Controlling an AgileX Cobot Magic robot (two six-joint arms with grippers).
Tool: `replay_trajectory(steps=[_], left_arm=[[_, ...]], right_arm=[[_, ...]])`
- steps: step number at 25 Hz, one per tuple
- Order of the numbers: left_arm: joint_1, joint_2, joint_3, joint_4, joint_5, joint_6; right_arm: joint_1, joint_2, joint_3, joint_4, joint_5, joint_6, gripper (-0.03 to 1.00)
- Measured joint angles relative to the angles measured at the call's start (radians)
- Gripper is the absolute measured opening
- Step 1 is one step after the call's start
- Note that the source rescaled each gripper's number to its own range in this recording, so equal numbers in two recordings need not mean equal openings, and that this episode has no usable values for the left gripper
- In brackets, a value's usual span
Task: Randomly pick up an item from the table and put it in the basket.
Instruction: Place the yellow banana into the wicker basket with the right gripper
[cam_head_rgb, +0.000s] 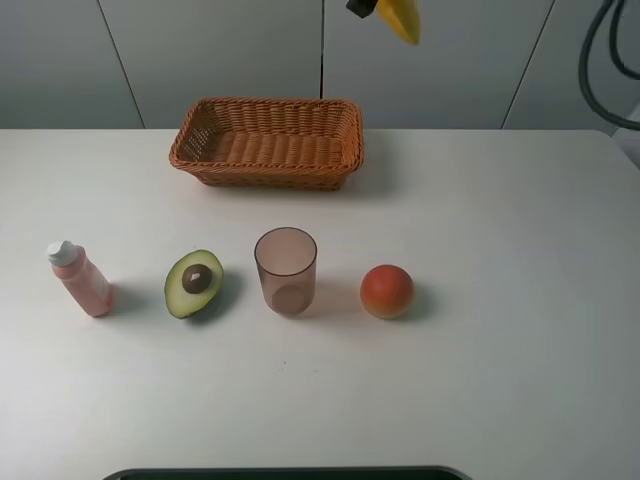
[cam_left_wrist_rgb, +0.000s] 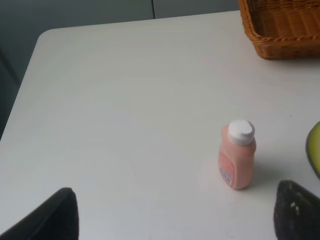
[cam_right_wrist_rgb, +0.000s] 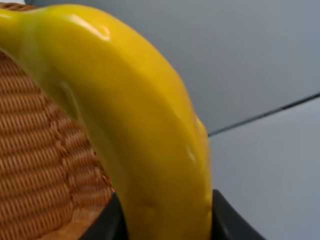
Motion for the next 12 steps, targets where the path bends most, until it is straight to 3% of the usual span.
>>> replay_trajectory(steps=[12], left_arm=[[0.000, 0.000, 0.000, 0.000, 0.000, 0.000]], right_arm=[[0.074, 0.428, -0.207, 0.030, -0.005, -0.006, 0.01]])
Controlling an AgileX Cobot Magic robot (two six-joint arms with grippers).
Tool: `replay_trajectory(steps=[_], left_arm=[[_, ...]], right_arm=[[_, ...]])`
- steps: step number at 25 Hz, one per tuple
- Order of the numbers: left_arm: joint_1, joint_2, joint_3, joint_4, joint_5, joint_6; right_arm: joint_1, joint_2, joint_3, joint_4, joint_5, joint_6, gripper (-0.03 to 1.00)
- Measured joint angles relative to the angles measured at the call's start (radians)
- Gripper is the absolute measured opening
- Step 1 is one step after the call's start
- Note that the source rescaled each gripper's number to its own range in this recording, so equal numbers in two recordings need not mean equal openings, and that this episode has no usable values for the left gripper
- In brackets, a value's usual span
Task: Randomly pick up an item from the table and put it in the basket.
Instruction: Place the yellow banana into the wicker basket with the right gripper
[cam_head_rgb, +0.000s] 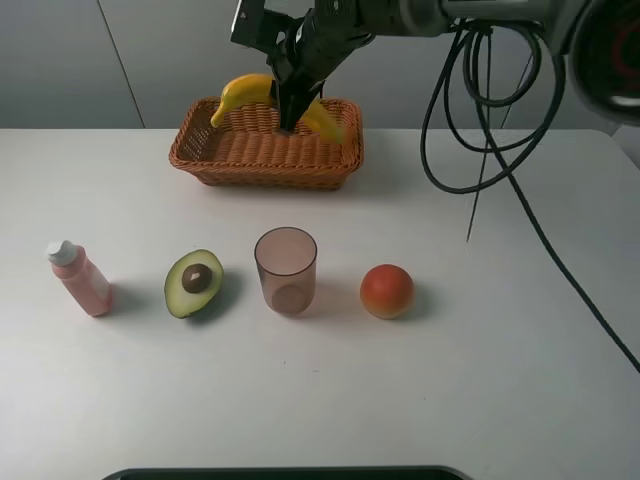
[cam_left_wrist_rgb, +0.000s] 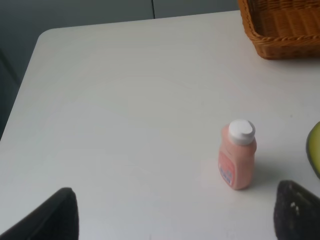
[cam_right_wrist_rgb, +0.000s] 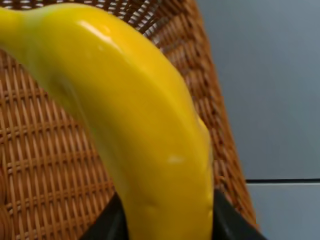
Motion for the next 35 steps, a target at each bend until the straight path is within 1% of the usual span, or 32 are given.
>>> replay_trajectory(steps=[5, 14, 15, 16, 18, 19, 20, 21, 24, 30, 33, 35], left_arm=[[0.000, 0.000, 0.000, 0.000, 0.000, 0.000], [0.000, 0.000, 0.000, 0.000, 0.000, 0.000], [0.000, 0.000, 0.000, 0.000, 0.000, 0.000], [0.000, 0.000, 0.000, 0.000, 0.000, 0.000], [0.000, 0.000, 0.000, 0.000, 0.000, 0.000], [0.000, 0.000, 0.000, 0.000, 0.000, 0.000], [0.000, 0.000, 0.000, 0.000, 0.000, 0.000], [0.000, 0.000, 0.000, 0.000, 0.000, 0.000], [0.000, 0.000, 0.000, 0.000, 0.000, 0.000], [0.000, 0.000, 0.000, 0.000, 0.000, 0.000], [0.000, 0.000, 0.000, 0.000, 0.000, 0.000], [0.000, 0.000, 0.000, 0.000, 0.000, 0.000]], right_arm=[[0.000, 0.058, -0.004, 0.000, 0.002, 0.000, 0.01], [0.000, 0.058, -0.010, 0.000, 0.000, 0.008, 0.01], [0.000, 0.058, -0.010, 0.000, 0.000, 0.012, 0.06], [0.000, 0.058, -0.010, 0.000, 0.000, 0.014, 0.17], [0.000, 0.058, -0.010, 0.000, -0.001, 0.023, 0.55], [0.000, 0.058, -0.010, 0.000, -0.006, 0.029, 0.78], [0.000, 0.058, -0.010, 0.000, -0.012, 0.034, 0.90], [0.000, 0.058, -0.013, 0.000, -0.012, 0.039, 0.96], [0.000, 0.058, -0.023, 0.000, -0.006, 0.041, 0.99], [0.000, 0.029, -0.031, 0.000, 0.002, 0.063, 1.00], [-0.004, -0.025, -0.031, 0.000, 0.023, 0.099, 1.00], [-0.018, -0.077, -0.031, 0.000, 0.061, 0.118, 1.00]])
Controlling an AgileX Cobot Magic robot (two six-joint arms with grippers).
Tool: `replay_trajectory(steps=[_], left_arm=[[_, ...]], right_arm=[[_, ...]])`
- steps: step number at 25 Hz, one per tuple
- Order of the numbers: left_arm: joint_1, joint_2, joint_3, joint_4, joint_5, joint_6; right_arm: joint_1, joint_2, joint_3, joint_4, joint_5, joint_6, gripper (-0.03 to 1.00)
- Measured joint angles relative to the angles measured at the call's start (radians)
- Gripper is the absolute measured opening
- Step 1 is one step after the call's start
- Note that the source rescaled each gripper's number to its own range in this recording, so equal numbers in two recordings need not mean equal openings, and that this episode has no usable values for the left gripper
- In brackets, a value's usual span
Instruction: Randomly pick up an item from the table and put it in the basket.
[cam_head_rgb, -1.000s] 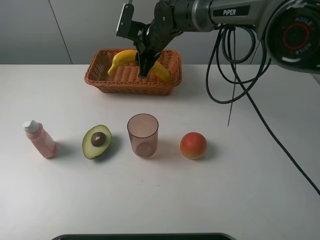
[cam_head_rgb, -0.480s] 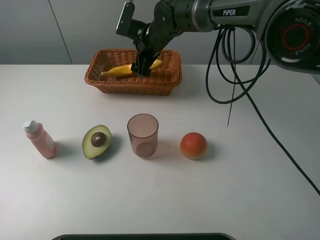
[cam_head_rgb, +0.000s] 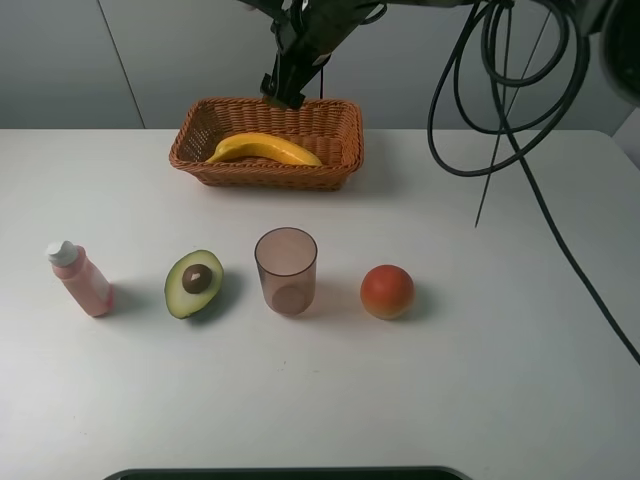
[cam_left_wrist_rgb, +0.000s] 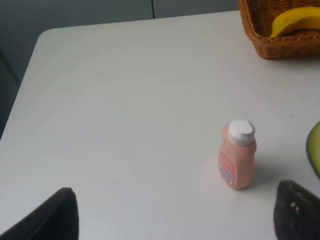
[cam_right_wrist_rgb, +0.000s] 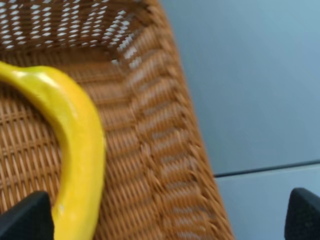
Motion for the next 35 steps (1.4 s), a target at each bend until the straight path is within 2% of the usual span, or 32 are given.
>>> replay_trajectory(steps=[3, 6, 11, 17, 21, 25, 29, 35], left_arm=[[0.000, 0.000, 0.000, 0.000, 0.000, 0.000], [0.000, 0.000, 0.000, 0.000, 0.000, 0.000], [0.000, 0.000, 0.000, 0.000, 0.000, 0.000], [0.000, 0.000, 0.000, 0.000, 0.000, 0.002], [0.000, 0.000, 0.000, 0.000, 0.000, 0.004], [0.000, 0.000, 0.000, 0.000, 0.000, 0.004], [0.000, 0.000, 0.000, 0.000, 0.000, 0.004], [0.000, 0.000, 0.000, 0.000, 0.000, 0.004]], right_arm=[[-0.049, -0.095, 0.000, 0.000, 0.101, 0.054, 1.00], [-0.136, -0.201, -0.001, 0.039, 0.215, 0.119, 1.00], [-0.343, -0.339, -0.006, 0.120, 0.377, 0.169, 1.00], [-0.566, -0.440, -0.006, 0.146, 0.626, 0.202, 1.00], [-0.680, -0.492, 0.026, 0.213, 0.647, 0.250, 1.00], [-0.747, -0.605, 0.164, 0.246, 0.649, 0.258, 1.00], [-0.764, -0.762, 0.379, 0.288, 0.615, 0.260, 1.00], [-0.764, -1.069, 0.721, 0.416, 0.483, 0.260, 1.00]])
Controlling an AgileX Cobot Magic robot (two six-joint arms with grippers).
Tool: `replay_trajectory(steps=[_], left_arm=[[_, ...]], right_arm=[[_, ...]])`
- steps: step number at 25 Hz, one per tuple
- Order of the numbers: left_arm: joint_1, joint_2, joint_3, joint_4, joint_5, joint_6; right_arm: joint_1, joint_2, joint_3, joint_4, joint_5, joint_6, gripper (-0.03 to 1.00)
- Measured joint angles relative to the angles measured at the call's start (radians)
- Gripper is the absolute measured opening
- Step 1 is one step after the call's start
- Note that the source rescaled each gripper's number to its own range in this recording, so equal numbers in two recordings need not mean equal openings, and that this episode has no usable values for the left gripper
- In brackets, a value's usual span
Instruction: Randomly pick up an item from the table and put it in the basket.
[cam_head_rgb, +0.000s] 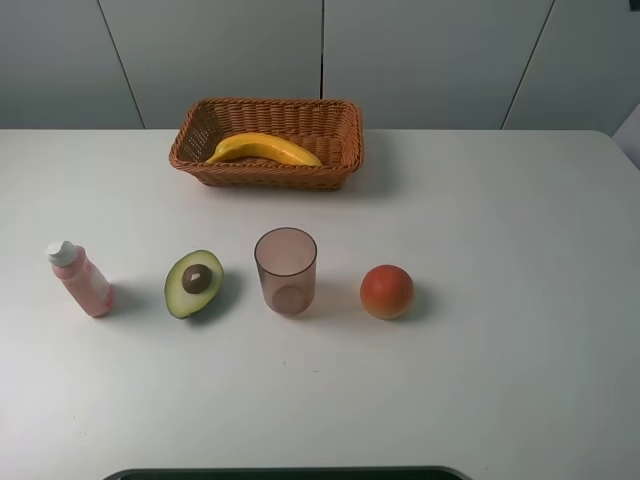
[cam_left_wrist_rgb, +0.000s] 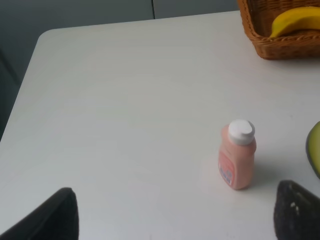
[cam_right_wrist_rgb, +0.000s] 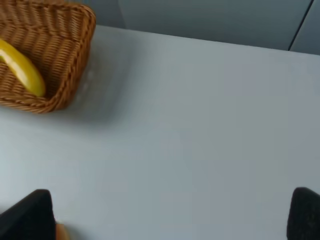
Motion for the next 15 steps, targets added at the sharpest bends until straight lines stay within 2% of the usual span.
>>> replay_trajectory(steps=[6, 12, 15], left_arm=[[0.000, 0.000, 0.000, 0.000, 0.000, 0.000], [0.000, 0.000, 0.000, 0.000, 0.000, 0.000], [0.000, 0.000, 0.000, 0.000, 0.000, 0.000]], right_arm=[[0.000, -0.323, 0.232, 0.022, -0.069, 0.004, 1.00], [0.002, -0.576, 0.377, 0.022, -0.079, 0.005, 1.00], [0.049, -0.638, 0.430, 0.019, -0.089, 0.005, 1.00]])
